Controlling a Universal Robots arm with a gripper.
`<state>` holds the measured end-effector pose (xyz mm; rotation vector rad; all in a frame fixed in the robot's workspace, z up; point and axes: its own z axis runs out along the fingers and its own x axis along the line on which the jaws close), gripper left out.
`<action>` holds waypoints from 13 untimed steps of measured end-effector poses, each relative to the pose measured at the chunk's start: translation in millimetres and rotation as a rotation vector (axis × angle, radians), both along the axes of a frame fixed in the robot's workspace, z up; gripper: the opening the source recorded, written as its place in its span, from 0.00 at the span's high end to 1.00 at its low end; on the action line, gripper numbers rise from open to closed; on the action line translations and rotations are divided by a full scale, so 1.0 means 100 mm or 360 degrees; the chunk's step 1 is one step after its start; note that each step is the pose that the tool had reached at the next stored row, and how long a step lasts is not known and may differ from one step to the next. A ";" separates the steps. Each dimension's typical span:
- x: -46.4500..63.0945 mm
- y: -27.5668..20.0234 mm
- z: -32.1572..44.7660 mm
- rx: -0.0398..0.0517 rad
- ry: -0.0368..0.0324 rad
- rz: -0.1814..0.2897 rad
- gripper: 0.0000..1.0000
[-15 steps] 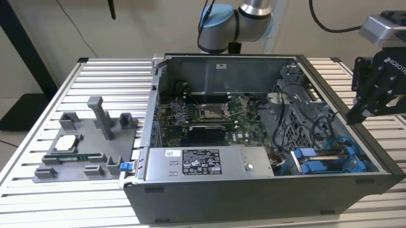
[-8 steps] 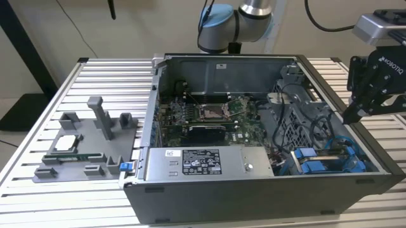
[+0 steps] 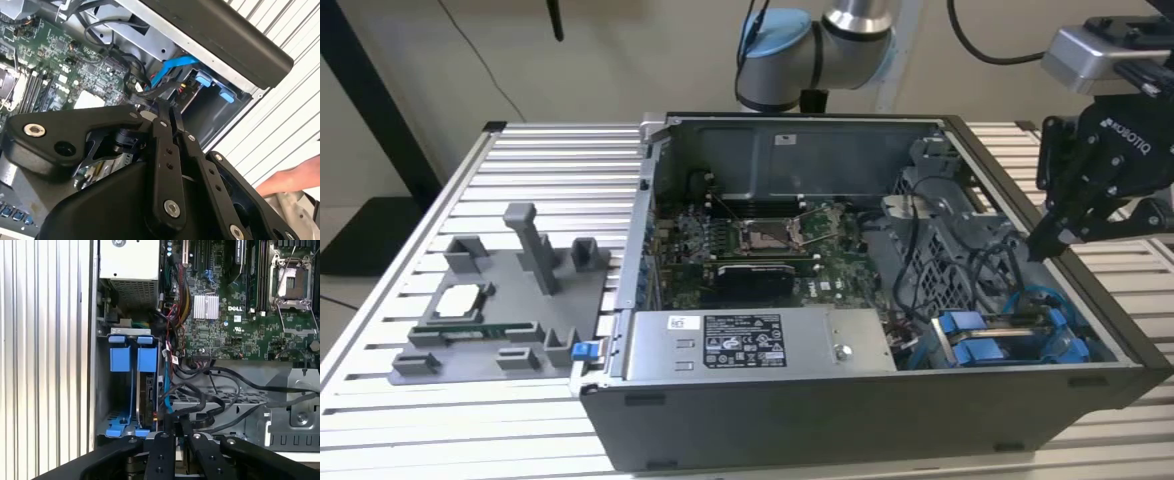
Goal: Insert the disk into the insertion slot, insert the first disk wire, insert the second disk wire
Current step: 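Insert the second disk wire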
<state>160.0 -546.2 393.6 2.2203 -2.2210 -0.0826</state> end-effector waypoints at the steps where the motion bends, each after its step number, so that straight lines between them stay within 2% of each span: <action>1: -0.02 -0.001 0.001 0.0000 -0.0002 0.0001 1.00; 8: -0.17 -0.014 0.003 0.0000 -0.0014 0.0012 1.00; 13: -0.27 -0.041 0.003 0.0000 -0.0024 0.0024 1.00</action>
